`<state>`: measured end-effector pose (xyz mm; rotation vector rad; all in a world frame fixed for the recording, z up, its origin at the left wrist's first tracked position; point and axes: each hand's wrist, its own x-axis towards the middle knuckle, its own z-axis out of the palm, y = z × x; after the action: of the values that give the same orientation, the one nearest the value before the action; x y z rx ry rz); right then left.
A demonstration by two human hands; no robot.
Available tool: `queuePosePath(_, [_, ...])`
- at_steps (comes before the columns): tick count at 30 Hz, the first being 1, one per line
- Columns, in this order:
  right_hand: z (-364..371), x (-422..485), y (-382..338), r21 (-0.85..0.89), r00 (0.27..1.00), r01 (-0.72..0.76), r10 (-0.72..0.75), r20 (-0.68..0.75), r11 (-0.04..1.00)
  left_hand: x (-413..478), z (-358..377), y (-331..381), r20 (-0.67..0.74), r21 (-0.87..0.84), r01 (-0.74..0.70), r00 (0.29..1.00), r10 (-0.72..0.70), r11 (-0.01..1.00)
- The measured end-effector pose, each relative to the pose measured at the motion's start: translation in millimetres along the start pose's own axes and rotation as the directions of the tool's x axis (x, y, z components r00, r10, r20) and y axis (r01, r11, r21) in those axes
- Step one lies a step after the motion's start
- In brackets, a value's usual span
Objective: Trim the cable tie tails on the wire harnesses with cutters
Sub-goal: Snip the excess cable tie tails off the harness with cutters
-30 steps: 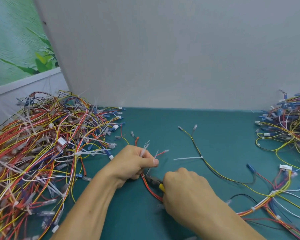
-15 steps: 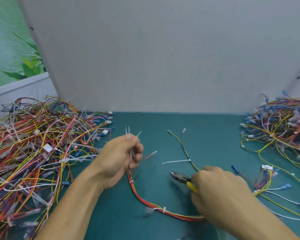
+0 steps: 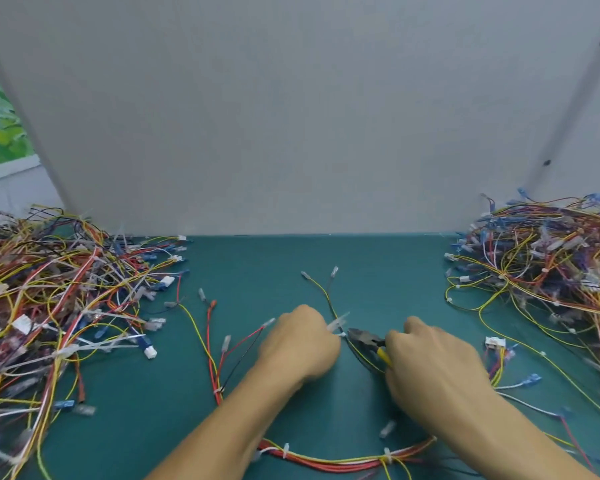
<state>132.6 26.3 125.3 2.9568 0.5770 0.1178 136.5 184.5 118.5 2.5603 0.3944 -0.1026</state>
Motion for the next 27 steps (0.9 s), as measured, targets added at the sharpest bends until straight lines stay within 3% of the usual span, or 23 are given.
queuePosePath(3, [7, -1, -3, 0.034, 1.0, -0.008, 0.008, -0.003, 0.999, 4, 6, -6, -0.011, -0.171, 0.021, 1.0, -0.023, 0.985])
queuePosePath(8, [12, -6, 2, 0.135, 1.0, -0.014, 0.014, 0.004, 0.991, 5, 12, -13, -0.127, -0.346, -0.124, 0.988, 0.084, 0.93])
queuePosePath(15, [4, -9, 5, 0.126, 0.998, 0.031, -0.023, -0.066, 0.992, 11, 6, -28, -0.226, -0.278, -0.256, 0.954, 0.197, 0.926])
queuePosePath(21, [-5, -14, -4, 0.071, 0.973, 0.093, -0.076, -0.217, 0.993, 12, 8, -32, -0.242, -0.298, -0.257, 0.952, 0.188, 0.919])
queuePosePath(27, [-10, -14, -12, 0.051, 0.982, 0.045, -0.035, -0.187, 0.998, 12, 8, -32, -0.237, -0.316, -0.259, 0.953, 0.189, 0.913])
